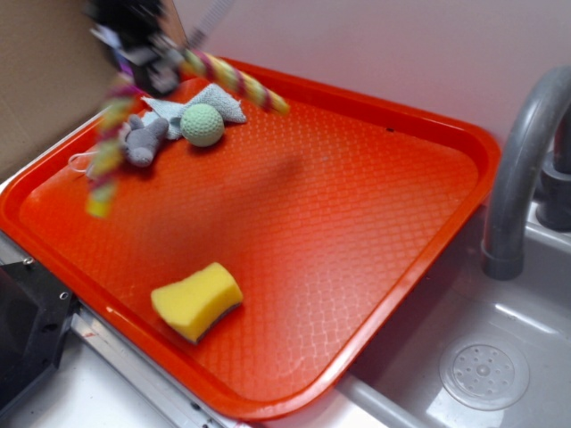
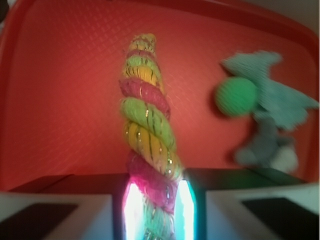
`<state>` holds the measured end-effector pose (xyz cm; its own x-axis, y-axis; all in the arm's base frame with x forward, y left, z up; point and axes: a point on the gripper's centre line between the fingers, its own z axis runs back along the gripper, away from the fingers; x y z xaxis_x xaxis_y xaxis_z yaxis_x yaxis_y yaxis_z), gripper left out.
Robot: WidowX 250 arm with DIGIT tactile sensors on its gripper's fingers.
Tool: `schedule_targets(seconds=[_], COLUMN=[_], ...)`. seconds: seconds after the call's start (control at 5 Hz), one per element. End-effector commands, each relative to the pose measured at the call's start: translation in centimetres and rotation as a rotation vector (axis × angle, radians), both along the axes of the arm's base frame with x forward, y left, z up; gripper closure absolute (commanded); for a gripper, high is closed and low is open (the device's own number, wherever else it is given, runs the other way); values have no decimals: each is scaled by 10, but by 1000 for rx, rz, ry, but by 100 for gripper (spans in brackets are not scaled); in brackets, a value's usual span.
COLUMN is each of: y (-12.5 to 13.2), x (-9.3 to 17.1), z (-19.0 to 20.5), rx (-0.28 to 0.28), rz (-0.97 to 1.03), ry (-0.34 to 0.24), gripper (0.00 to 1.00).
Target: Grab the multicolored rope.
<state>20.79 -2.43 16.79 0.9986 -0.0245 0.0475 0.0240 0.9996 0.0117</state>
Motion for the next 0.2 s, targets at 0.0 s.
schedule_targets(seconds=[0.0], y=[12], x=[-10], z=[33], rx=[-10], rz=[130], ry=[-76], gripper=[100])
